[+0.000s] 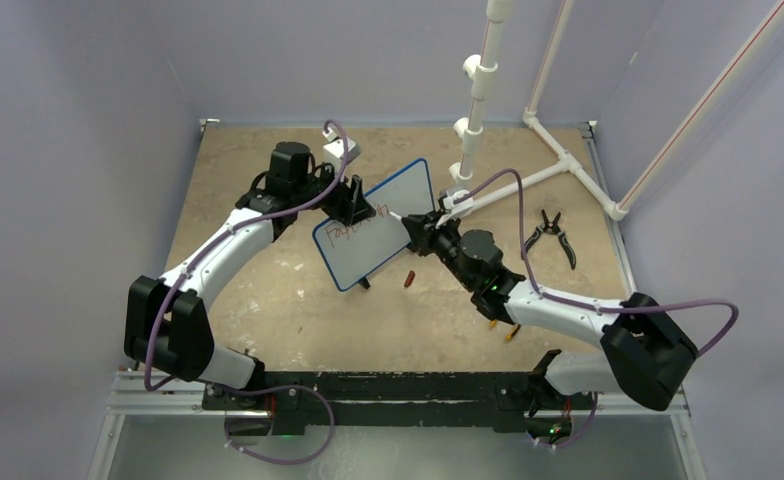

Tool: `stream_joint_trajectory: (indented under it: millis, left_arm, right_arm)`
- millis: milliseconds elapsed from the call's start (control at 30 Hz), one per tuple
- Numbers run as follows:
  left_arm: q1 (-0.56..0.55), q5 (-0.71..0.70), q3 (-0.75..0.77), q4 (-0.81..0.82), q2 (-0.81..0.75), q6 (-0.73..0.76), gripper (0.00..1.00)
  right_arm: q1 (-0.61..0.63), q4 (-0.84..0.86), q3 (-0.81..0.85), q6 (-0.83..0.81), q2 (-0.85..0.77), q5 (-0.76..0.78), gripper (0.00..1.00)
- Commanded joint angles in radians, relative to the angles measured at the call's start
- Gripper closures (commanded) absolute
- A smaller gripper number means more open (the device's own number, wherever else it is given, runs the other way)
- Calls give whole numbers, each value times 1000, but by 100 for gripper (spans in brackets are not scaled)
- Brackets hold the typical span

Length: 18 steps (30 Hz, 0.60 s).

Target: Write a sentence on the whiteboard

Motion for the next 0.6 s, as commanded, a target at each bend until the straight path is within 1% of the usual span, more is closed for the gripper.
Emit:
stream_joint_trajectory:
  millis: [0, 33, 67, 267, 367, 467, 567]
  left_arm:
    - [-4, -19, 17, 41, 10, -39, 31]
    - [-3, -23, 25, 39, 12, -41, 27]
    - [-3, -27, 36, 35, 18, -43, 26]
    - [-3, -20, 135, 6, 83, -46, 21]
    - [-4, -2, 173, 8, 119, -45, 20]
    - [-4, 18, 200, 7, 157, -45, 19]
    - [-7, 10, 208, 15, 185, -45, 18]
  right_arm:
    - [-27, -115, 70, -10, -81, -61, 100]
    - [-40, -150, 81, 8, -93, -82, 100]
    - [-53, -180, 89, 23, -106, -97, 100]
    - [-101, -281, 112, 61, -158, -135, 100]
    - [-159, -255, 74, 79, -183, -182, 100]
    - [-222, -193, 24, 109, -195, -257, 100]
    - [-243, -120, -18, 140, -181, -297, 100]
